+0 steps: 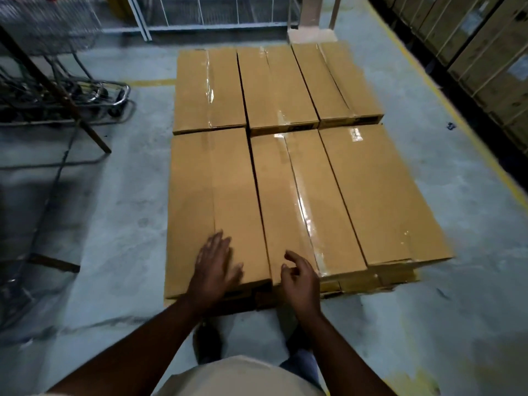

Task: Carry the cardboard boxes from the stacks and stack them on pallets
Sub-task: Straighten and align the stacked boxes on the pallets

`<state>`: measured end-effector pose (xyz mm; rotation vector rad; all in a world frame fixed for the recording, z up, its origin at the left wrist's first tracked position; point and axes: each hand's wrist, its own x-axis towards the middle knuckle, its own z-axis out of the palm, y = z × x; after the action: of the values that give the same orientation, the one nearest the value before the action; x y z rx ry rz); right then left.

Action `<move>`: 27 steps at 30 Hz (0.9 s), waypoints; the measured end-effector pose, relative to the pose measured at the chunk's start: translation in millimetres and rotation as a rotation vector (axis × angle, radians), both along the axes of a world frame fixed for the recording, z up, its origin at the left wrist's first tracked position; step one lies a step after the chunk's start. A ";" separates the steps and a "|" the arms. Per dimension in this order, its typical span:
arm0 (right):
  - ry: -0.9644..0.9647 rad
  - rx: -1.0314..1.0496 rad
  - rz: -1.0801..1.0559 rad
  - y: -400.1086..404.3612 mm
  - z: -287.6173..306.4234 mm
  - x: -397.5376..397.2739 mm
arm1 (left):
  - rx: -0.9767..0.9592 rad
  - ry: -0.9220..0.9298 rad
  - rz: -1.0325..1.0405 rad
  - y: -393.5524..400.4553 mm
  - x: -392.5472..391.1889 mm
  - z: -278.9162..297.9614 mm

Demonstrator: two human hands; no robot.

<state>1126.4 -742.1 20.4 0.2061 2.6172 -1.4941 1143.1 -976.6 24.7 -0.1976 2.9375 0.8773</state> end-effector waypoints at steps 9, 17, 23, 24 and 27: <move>0.018 0.200 0.253 118.8 19.7 -88.2 | -0.241 -0.180 -0.397 186.2 -43.2 -10.6; -0.094 0.174 -0.047 220.2 3.0 -108.5 | -0.295 -0.246 -0.303 228.2 -62.3 -11.1; -0.130 0.167 -0.099 272.6 -3.2 -114.7 | -0.240 -0.254 -0.369 280.0 -93.1 -16.2; -0.153 0.154 -0.096 279.2 -2.6 -116.8 | -0.223 -0.258 -0.325 290.0 -96.1 -14.1; -0.176 0.134 -0.082 298.2 0.6 -132.1 | -0.206 -0.310 -0.276 319.3 -109.4 -8.9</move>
<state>994.3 -443.8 21.0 0.4418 2.5951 -1.2597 1033.7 -657.3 15.8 0.0575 2.6722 0.4590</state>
